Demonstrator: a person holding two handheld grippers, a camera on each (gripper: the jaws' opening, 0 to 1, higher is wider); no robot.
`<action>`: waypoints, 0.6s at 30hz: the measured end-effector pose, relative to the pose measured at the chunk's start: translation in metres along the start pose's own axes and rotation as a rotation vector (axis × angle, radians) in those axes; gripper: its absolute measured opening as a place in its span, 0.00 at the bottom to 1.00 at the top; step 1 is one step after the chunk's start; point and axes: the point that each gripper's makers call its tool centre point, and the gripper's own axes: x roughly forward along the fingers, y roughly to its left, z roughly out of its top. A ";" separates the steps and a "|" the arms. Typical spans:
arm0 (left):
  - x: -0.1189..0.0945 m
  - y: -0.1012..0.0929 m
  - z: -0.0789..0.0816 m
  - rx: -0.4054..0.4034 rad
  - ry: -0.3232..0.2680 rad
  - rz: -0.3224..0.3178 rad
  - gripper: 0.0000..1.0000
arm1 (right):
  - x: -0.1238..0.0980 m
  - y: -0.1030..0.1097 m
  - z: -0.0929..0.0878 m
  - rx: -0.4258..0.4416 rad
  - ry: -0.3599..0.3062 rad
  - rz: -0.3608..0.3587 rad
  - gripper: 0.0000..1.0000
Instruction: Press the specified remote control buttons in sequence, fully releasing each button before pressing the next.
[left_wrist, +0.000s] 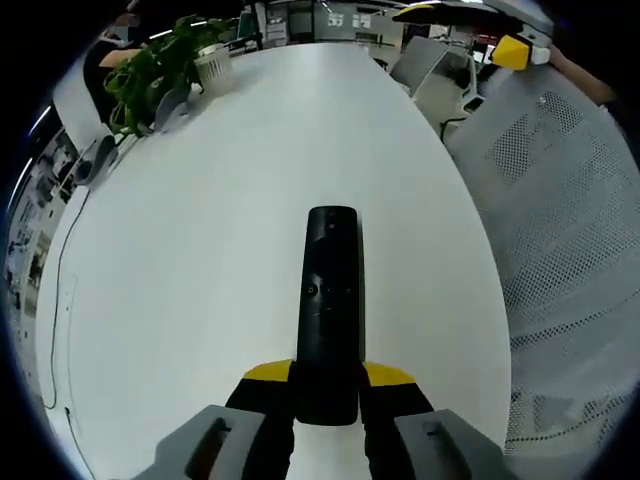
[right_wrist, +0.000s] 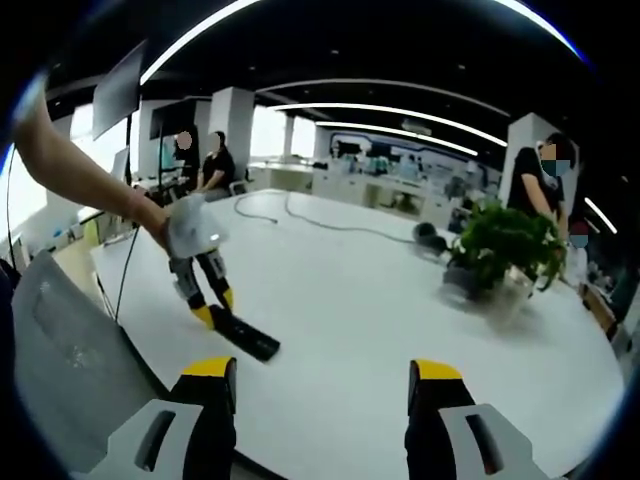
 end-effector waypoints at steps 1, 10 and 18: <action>0.000 -0.001 0.000 -0.002 -0.001 0.000 0.25 | 0.000 0.000 0.000 0.000 0.000 0.001 0.68; -0.001 -0.012 -0.002 0.014 0.003 -0.010 0.24 | 0.001 0.002 0.000 -0.009 0.004 0.007 0.67; -0.002 -0.020 -0.002 0.012 0.001 -0.012 0.24 | 0.001 0.002 0.000 -0.015 0.007 0.010 0.66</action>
